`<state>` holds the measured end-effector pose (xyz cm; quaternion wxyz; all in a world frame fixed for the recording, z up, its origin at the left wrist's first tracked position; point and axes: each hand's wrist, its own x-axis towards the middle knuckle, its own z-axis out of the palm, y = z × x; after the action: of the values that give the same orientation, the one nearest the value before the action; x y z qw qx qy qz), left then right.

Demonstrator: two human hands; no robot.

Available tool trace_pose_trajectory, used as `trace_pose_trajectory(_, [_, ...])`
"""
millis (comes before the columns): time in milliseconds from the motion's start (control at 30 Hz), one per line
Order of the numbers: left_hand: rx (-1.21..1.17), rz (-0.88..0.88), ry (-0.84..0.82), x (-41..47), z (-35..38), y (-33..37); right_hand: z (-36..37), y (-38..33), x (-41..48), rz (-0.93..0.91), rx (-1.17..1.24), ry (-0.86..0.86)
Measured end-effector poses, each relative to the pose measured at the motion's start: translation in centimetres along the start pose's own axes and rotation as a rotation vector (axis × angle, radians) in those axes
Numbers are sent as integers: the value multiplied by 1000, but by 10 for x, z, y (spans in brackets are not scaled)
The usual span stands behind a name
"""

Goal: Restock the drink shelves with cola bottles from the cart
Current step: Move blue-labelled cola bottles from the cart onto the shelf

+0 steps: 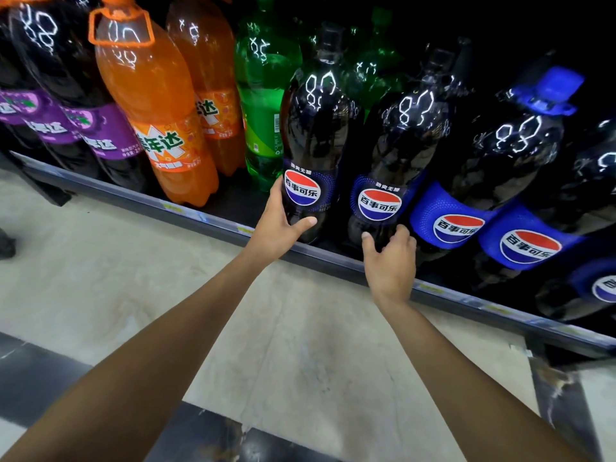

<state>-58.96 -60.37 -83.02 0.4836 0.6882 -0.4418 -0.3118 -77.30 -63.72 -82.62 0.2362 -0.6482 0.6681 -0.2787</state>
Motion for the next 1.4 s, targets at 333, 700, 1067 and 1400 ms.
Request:
trace_pose_trajectory(333, [63, 5, 21, 6, 7, -3, -7, -3, 4, -18, -178, -9])
trace_pose_trajectory(700, [64, 10, 33, 7, 9, -7, -7, -17, 8, 0, -170, 34])
trace_pose_trajectory(1067, [47, 23, 79, 8, 8, -10, 3, -30, 6, -111, 171, 221])
trace_pose_trajectory(1400, [88, 30, 96, 10, 10, -13, 24, -36, 17, -77, 165, 338])
